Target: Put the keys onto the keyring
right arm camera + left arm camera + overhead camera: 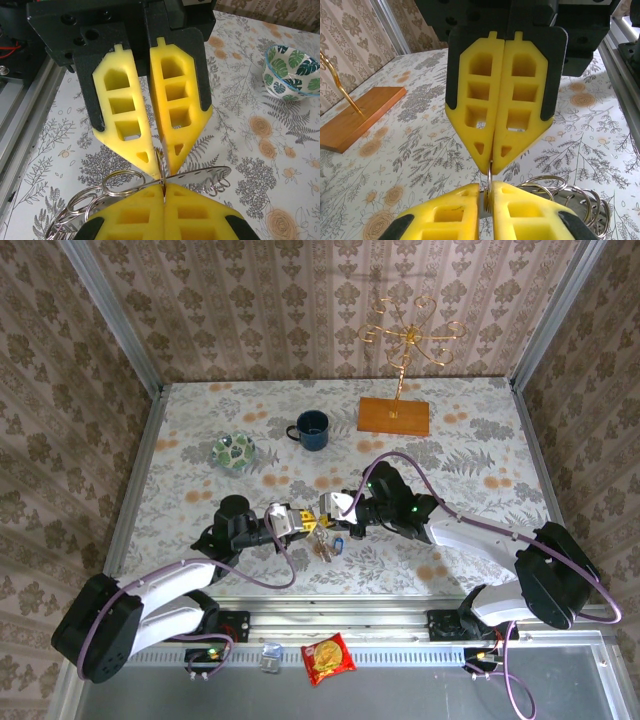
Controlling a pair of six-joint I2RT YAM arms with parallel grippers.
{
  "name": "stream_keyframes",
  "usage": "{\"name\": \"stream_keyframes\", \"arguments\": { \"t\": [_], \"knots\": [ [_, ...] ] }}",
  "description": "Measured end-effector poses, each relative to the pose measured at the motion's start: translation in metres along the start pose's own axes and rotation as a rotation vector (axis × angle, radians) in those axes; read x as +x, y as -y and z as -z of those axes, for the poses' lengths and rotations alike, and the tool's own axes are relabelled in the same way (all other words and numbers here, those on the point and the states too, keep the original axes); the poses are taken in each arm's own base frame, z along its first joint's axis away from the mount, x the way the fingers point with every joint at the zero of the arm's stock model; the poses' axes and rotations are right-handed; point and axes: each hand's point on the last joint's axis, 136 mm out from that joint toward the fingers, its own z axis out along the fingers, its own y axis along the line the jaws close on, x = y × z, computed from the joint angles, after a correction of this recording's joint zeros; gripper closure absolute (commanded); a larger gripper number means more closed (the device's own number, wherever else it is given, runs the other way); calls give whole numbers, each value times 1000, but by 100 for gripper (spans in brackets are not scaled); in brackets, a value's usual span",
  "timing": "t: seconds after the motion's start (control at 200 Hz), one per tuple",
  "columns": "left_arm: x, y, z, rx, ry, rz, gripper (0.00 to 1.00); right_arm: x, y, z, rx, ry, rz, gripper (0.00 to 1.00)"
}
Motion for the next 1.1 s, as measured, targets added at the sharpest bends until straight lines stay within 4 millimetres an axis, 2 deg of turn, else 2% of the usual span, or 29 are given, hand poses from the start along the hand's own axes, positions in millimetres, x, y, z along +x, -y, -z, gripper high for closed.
{"name": "stream_keyframes", "arguments": {
  "t": [0.155,0.26,0.415,0.49,0.58,0.715,0.85,0.95,1.01,1.1],
  "knots": [
    [0,-1,-1,-1,6,3,89,3,1,-5,-10,-8,-8,100],
    [0,0,-2,6,9,9,100,4,1,-5,-9,-9,-9,100],
    [-1,0,-2,9,11,13,100,4,3,-4,-4,-9,-25,100],
    [-1,0,-2,8,14,10,100,4,5,-1,6,-7,-43,82],
    [-2,-1,-2,4,14,9,100,4,8,8,32,5,-63,70],
    [-2,-3,-1,-11,5,10,100,9,19,31,133,15,-128,66],
    [-1,-8,0,-40,-10,12,100,17,26,46,248,-6,-308,67],
    [-3,-12,0,-66,-17,8,100,27,21,45,303,-42,-516,68],
    [-4,-13,0,-77,-20,4,100,38,14,41,326,-86,-663,68],
    [-6,-14,1,-94,-22,-4,100,64,1,34,355,-199,-898,70]
  ]
}}
